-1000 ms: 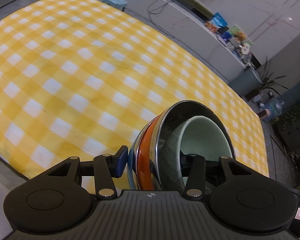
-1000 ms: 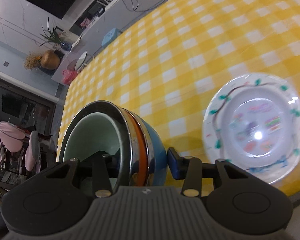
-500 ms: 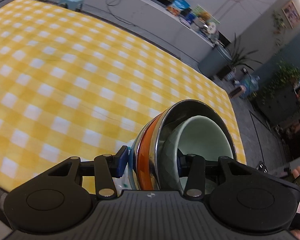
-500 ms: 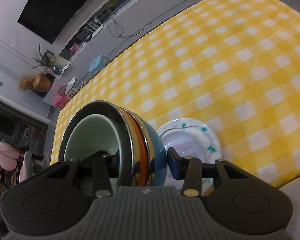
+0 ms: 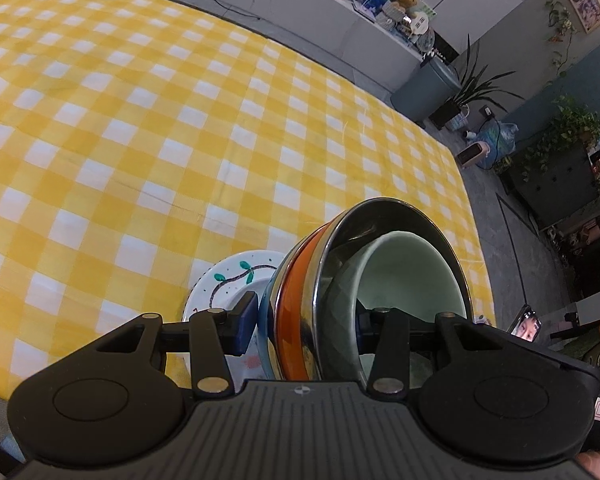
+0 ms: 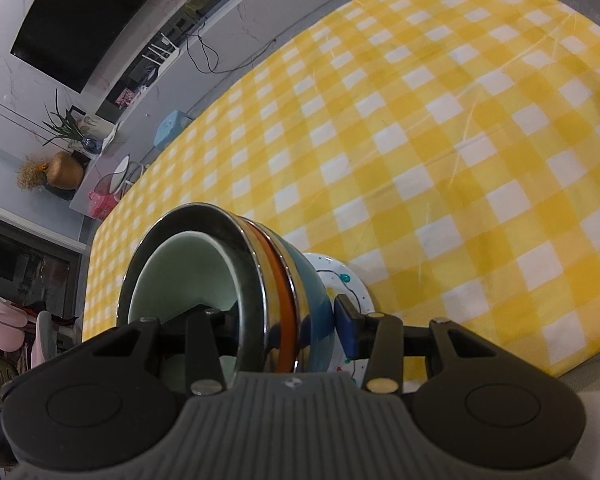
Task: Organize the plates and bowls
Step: 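Carry the bowl stack with both grippers and lower it onto the sticker plate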
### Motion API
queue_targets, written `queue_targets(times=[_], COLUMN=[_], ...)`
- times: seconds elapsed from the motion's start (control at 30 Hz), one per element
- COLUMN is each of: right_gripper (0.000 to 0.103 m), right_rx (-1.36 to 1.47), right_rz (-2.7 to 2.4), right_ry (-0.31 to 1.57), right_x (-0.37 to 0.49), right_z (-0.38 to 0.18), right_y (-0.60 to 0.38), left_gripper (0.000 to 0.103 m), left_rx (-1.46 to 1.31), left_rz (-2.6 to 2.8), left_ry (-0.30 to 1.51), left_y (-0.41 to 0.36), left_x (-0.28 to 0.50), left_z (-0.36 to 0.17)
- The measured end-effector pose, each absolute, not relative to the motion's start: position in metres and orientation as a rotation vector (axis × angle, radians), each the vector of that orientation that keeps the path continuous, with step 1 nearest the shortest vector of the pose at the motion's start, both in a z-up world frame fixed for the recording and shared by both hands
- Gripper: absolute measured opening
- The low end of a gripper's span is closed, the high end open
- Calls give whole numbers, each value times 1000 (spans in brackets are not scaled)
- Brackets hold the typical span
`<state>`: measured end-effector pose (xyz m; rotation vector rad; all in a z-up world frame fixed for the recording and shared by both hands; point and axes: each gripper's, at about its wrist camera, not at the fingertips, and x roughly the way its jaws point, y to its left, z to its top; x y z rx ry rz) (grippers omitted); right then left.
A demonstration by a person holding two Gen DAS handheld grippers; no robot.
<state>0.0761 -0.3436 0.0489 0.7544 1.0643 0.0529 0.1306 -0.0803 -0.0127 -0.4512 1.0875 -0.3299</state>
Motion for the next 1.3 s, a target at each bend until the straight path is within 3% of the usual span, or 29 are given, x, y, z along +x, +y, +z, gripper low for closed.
queue_targets(times=[1.0,1.13,1.2,1.3], right_gripper=[43,46,56,60], right_rx=[750,721,706,696], right_rz=[65,77,83,91], right_ry=[1122,1097,1082,1075], right_x=[89,86,85,84], right_z=[23,27,30,32], right_y=[-338,-336,-336,-336], left_gripper=[50,50,58,61], left_rx=[-424,-385,-373,-362], left_rz=[-308,-306,-306,-309], left_ry=[1119,1081,1063,1043], left_y=[-77,-81,-81,-80], left_x=[133,131,130,128], left_z=[-31,-27,-25,-20])
